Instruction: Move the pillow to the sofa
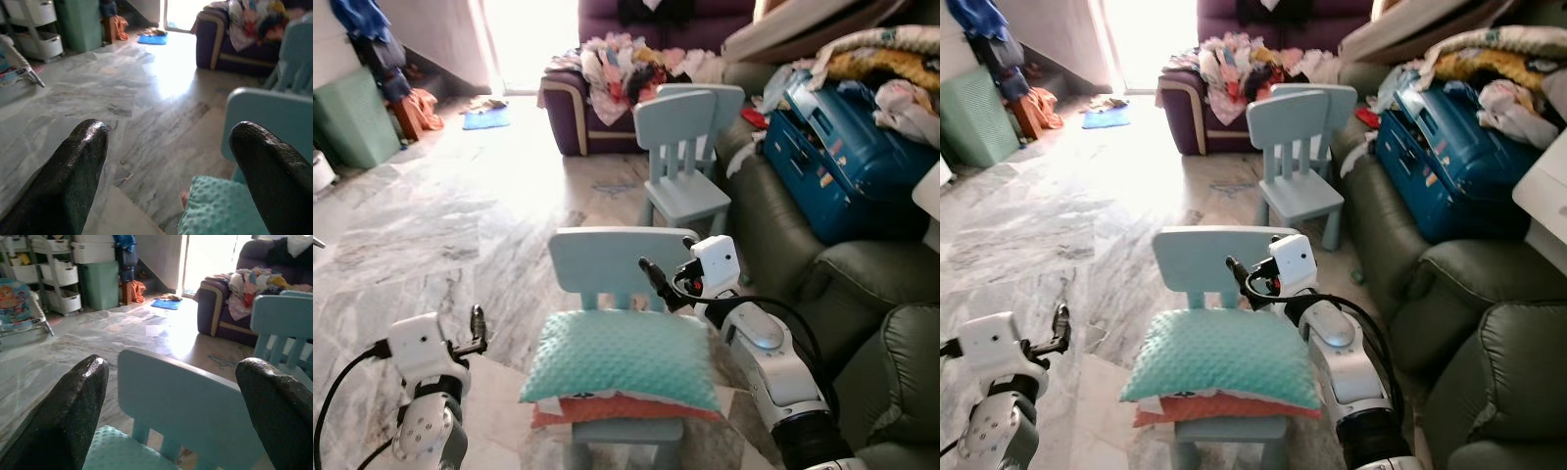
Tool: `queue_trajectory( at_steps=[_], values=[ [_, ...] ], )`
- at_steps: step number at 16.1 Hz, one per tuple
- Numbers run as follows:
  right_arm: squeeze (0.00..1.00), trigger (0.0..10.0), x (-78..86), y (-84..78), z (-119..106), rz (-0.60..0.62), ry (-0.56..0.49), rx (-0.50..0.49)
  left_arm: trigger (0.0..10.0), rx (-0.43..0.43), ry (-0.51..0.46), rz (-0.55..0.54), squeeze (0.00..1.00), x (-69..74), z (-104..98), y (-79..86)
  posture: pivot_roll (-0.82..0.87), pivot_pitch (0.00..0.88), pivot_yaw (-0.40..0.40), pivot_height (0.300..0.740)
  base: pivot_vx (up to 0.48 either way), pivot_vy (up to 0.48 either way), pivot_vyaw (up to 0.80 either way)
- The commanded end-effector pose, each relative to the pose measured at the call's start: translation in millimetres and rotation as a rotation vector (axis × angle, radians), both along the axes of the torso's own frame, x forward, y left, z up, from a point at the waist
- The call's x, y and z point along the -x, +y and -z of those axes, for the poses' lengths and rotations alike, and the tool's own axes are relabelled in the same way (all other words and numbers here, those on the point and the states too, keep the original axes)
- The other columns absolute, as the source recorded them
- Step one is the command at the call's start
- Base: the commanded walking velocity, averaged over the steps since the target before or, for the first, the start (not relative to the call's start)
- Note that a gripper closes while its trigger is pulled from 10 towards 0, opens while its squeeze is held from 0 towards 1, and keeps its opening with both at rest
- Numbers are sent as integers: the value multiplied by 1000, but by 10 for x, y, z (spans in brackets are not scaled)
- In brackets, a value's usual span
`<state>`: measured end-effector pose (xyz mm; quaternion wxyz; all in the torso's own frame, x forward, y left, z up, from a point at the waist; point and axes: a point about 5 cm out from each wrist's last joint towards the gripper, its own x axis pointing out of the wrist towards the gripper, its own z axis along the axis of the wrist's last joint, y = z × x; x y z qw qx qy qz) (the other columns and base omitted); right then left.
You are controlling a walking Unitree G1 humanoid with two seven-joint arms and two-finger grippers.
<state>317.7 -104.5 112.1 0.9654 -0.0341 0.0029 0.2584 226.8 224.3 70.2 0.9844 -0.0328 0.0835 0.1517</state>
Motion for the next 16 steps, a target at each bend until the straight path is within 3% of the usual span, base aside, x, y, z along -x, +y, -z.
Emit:
queue_trajectory(
  at_steps=[1,3,7,11,13,16],
  values=[
    [0,10000,-22,-6,-29,15,-8,-8,10000,-15,50,-4,0,13,64,47,-118,0,42,740,0,0,0],
    [0,10000,-20,-34,19,43,23,-27,10000,10,102,17,0,28,181,54,-119,0,43,740,0,0,0],
    [0,10000,17,-236,124,153,44,-17,10000,52,185,191,0,126,386,-162,-128,0,67,740,0,0,0],
    [0,10000,43,-348,149,222,57,-33,10000,32,171,266,0,66,341,-272,-147,0,93,740,0,0,0],
    [0,10000,100,-465,176,281,62,-35,10000,7,115,334,0,-44,208,-328,-160,0,108,740,0,0,0],
    [0,10000,100,-480,164,286,58,-27,10000,2,62,312,0,-73,145,-311,-168,0,100,740,0,0,0]
  ],
)
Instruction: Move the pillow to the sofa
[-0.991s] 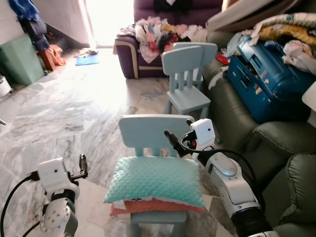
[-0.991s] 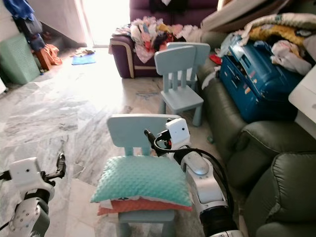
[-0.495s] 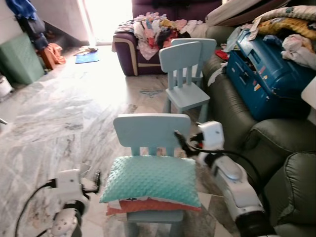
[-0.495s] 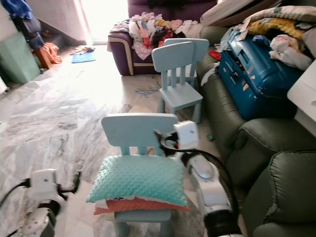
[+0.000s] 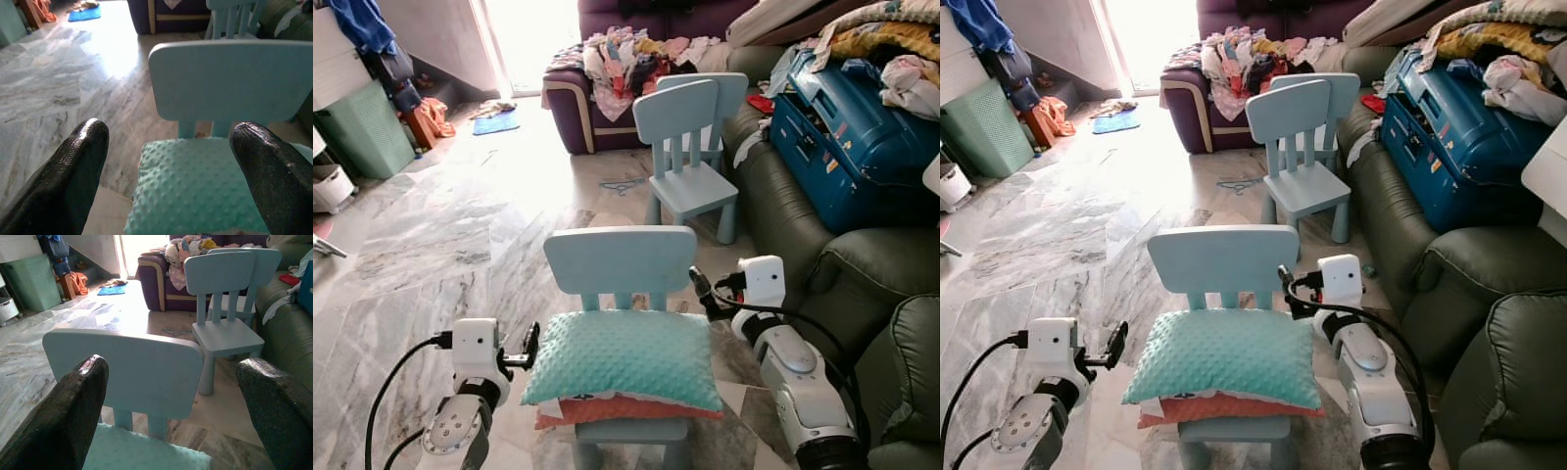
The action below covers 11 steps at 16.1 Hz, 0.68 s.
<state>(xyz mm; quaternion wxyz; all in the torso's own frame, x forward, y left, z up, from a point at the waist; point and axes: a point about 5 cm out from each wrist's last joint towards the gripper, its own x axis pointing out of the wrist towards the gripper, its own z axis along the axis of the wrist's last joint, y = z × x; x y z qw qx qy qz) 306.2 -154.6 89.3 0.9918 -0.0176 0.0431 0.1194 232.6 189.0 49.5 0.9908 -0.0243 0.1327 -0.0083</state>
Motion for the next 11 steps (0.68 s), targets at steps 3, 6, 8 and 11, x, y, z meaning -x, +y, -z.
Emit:
queue_trajectory(
  at_steps=[3,6,8,11],
  values=[
    [0,10000,-61,23,-116,-10,-30,-3,10000,-23,-30,-37,0,22,-47,53,-163,0,77,740,0,0,0],
    [0,10000,-84,33,-146,-29,-33,4,10000,7,-20,-53,0,100,-9,62,-157,0,57,740,0,0,0],
    [0,10000,-98,27,-160,-33,-30,-1,10000,19,-30,-53,0,151,-14,69,-153,0,51,740,0,0,0],
    [0,10000,-72,46,-140,-41,-21,-7,10000,20,-36,-46,0,156,-25,61,-155,0,52,740,0,0,0]
  ],
)
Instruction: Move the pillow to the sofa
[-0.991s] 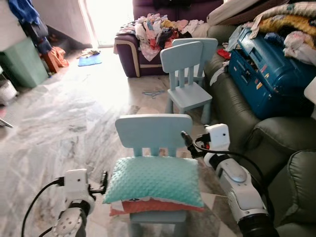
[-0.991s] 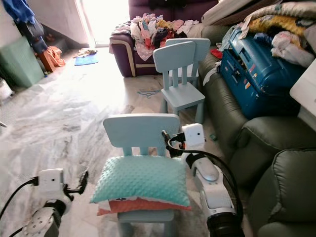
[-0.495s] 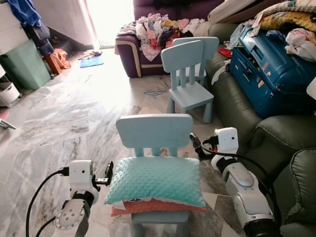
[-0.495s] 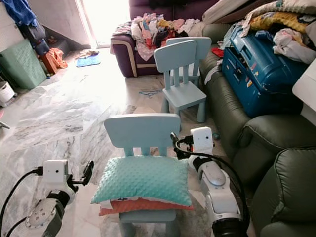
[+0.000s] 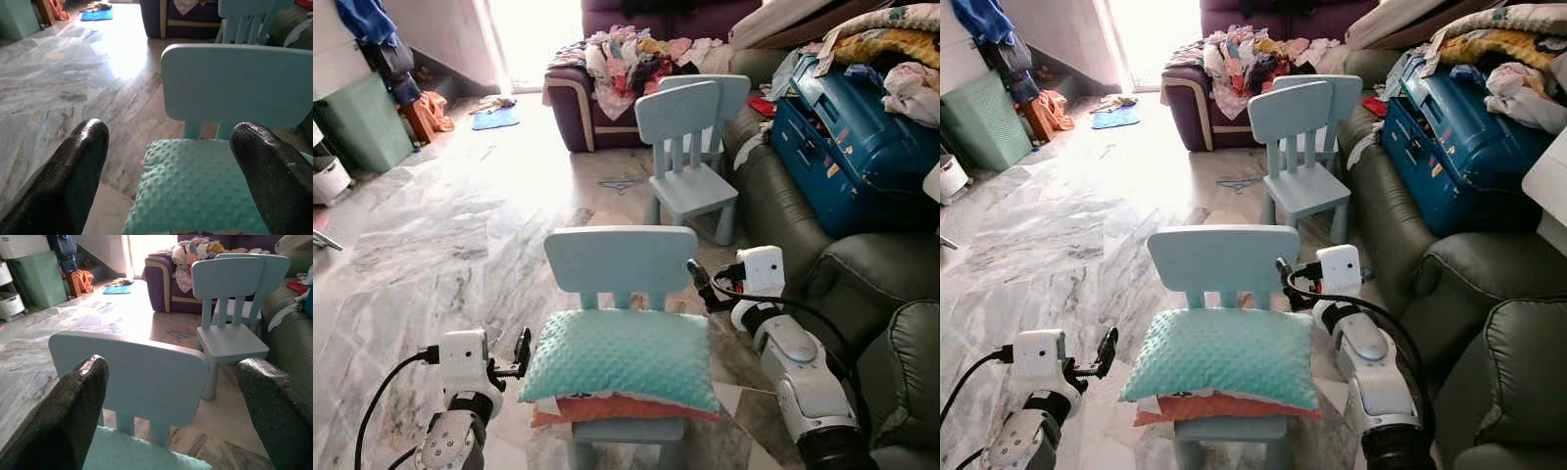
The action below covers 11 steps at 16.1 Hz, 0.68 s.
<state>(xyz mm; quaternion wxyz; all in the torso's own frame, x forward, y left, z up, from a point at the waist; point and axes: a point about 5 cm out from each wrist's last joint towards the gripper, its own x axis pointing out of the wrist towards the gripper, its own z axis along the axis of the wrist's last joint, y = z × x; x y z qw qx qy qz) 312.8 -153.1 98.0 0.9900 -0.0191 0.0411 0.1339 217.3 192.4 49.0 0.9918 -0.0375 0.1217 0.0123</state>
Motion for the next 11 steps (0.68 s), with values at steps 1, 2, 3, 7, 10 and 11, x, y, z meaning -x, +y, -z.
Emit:
queue_trajectory(
  at_steps=[1,2,3,7,10,11],
  values=[
    [0,10000,8,38,-47,-13,-16,-9,10000,-1,-20,7,0,1,-39,21,-156,0,52,740,0,0,0],
    [0,10000,21,42,-39,-16,-12,-9,10000,0,-34,17,0,-4,-61,10,-155,0,50,740,0,0,0],
    [0,10000,22,44,-36,-19,-10,-8,10000,1,-36,17,0,-3,-62,8,-154,0,47,740,0,0,0],
    [0,10000,24,48,-32,-35,-2,-3,10000,7,-30,9,0,37,-43,-9,-150,0,42,740,0,0,0],
    [0,10000,36,56,-25,-43,2,2,10000,9,-24,6,0,68,-29,-11,-149,0,40,740,0,0,0],
    [0,10000,40,60,-21,-46,4,2,10000,8,-22,6,0,72,-27,-10,-149,0,41,740,0,0,0]
  ],
)
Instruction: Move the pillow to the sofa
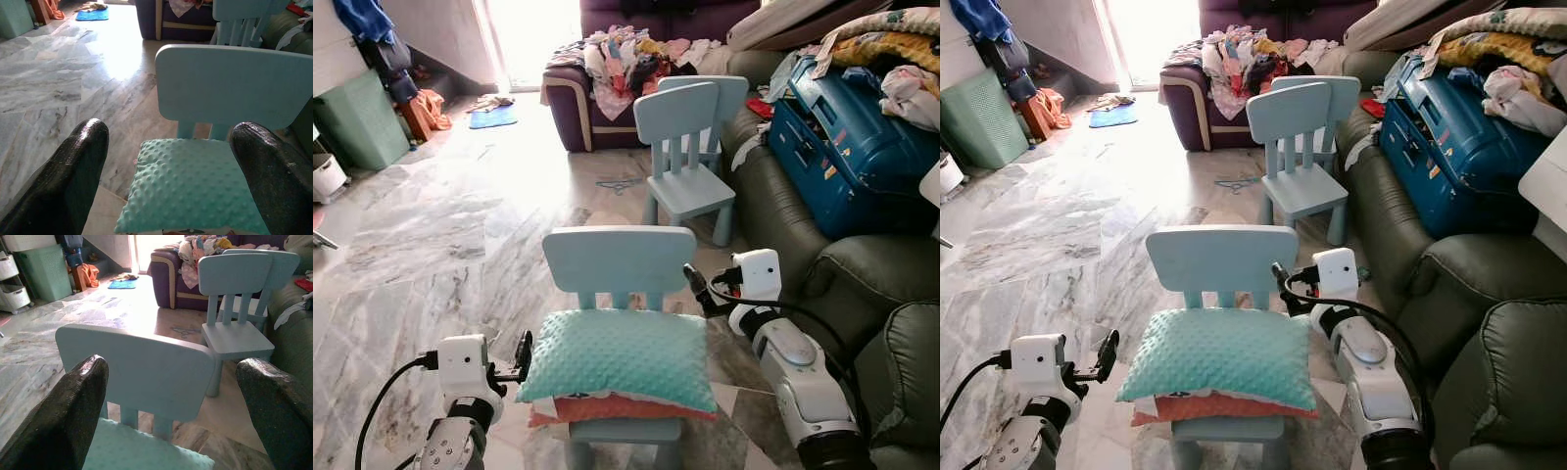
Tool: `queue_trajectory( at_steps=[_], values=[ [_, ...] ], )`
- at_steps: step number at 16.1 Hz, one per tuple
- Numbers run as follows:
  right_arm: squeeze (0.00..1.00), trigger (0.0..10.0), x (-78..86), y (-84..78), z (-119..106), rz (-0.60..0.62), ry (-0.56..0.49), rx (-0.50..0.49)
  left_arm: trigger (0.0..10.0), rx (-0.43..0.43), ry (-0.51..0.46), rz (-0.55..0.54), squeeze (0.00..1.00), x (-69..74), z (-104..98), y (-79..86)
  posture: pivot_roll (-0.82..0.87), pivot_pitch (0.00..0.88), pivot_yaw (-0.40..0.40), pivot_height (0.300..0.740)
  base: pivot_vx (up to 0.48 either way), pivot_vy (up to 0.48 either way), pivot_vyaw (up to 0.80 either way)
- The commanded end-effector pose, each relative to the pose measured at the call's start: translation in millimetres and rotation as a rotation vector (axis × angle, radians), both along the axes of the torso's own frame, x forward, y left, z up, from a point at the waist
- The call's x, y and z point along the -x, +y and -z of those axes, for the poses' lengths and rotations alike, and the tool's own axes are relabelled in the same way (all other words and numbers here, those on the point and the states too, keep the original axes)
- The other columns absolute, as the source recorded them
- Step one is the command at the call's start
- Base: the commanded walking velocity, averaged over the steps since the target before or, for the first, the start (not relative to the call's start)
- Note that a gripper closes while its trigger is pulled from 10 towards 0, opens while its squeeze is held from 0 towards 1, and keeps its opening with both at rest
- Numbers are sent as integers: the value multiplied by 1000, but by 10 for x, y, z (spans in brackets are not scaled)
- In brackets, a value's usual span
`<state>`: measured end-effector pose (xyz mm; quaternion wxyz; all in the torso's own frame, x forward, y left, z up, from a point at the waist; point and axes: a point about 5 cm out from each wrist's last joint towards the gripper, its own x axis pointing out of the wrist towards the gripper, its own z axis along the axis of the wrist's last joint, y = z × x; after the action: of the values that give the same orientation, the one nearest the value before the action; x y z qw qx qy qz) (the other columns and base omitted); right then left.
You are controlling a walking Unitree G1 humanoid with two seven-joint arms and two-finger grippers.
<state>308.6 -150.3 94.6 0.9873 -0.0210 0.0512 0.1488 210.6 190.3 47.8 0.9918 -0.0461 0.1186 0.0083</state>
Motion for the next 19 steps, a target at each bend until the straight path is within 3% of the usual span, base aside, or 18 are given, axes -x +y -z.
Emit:
queue_trajectory(
  at_steps=[1,11,17,19],
  values=[
    [0,10000,6,39,-51,-20,-15,-2,10000,-11,-14,0,0,6,-38,15,-150,0,42,740,0,0,0],
    [0,10000,32,56,-43,-48,-8,9,10000,-10,-5,0,0,12,-28,5,-154,0,38,740,0,0,0],
    [0,10000,56,94,-53,-81,-8,8,10000,-12,-2,1,0,23,-21,-5,-153,2,36,680,0,0,0],
    [0,10000,64,95,-56,-83,-7,1,10000,-12,2,0,0,42,-15,-7,-151,9,34,680,0,0,0]
  ],
)
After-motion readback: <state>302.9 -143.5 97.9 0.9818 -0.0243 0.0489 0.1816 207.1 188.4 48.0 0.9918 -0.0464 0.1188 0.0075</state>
